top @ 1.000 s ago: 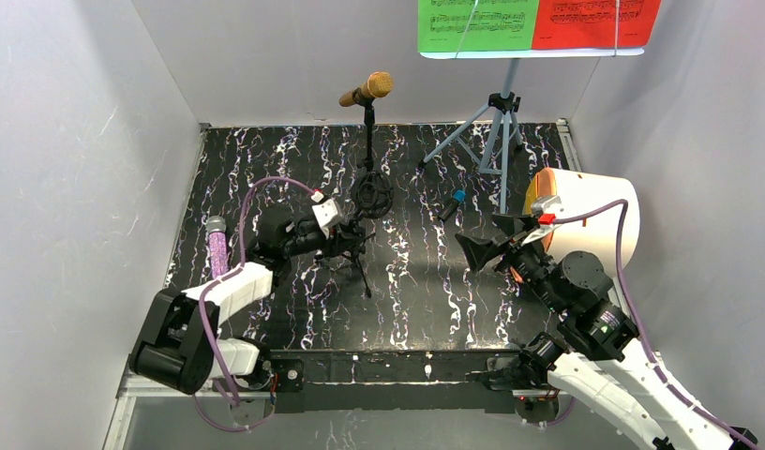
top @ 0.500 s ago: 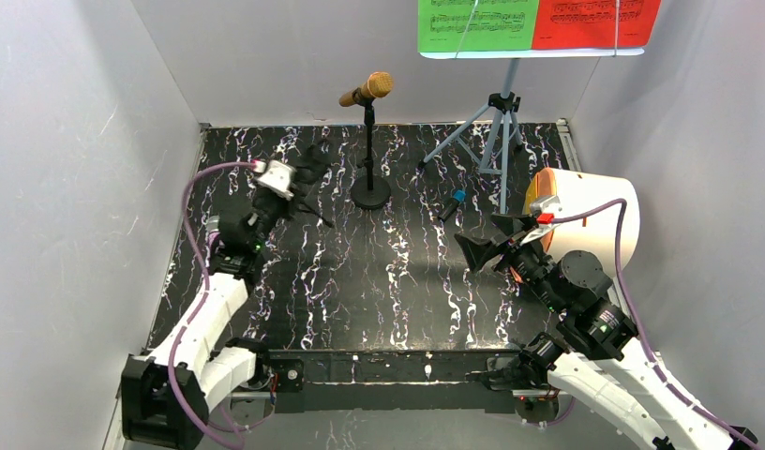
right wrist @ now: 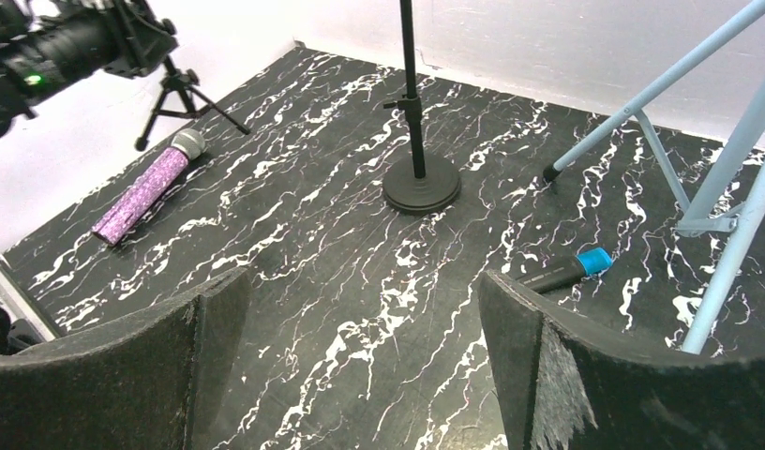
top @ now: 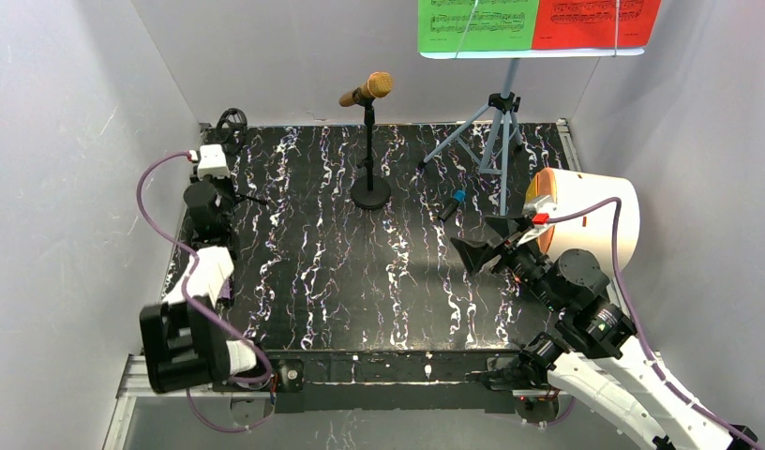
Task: Pack up the instrument practice props
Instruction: Pick up the microphone stand at the center of the board, then place the microphone stand at the center of the board.
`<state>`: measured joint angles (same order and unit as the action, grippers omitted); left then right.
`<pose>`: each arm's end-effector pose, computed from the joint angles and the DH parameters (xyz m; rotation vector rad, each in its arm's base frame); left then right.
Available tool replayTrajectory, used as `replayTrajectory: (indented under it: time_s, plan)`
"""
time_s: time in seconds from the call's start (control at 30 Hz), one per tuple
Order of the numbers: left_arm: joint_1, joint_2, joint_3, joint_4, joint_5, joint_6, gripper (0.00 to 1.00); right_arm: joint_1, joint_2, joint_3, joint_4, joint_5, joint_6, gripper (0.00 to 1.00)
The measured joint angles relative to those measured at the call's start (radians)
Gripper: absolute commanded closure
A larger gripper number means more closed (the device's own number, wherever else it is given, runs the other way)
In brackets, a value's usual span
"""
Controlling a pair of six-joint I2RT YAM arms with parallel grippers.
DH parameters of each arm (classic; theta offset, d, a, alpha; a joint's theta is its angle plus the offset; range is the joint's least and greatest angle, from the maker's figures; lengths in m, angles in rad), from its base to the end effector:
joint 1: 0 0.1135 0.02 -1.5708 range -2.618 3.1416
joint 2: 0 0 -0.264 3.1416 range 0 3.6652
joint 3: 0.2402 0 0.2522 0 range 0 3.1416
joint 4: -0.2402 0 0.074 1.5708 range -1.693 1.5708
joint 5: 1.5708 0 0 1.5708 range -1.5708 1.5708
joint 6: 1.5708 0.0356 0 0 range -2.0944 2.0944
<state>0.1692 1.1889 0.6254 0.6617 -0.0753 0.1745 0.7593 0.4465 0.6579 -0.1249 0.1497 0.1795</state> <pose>0.2654 0.0481 0.2891 -0.0576 1.4806 0.3343 0.0889 0.0771 0.3470 -0.3142 1.4863 0.6456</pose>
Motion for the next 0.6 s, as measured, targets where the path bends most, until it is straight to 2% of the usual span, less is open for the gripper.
replayTrajectory:
  time_s: [0.27,0.43,0.6]
  plan:
    - [0.129,0.341,0.170,0.138,0.064,-0.056,1.00,0.000,-0.001,0.000,0.000,-0.049,-0.005,0.01]
    - [0.169,0.460,0.262,0.207,0.119,-0.082,1.00,0.000,0.024,0.000,0.001,-0.053,-0.018,0.01]
    - [0.179,0.557,0.285,0.260,0.147,-0.097,1.00,0.000,0.063,0.000,0.000,-0.068,-0.027,0.01]
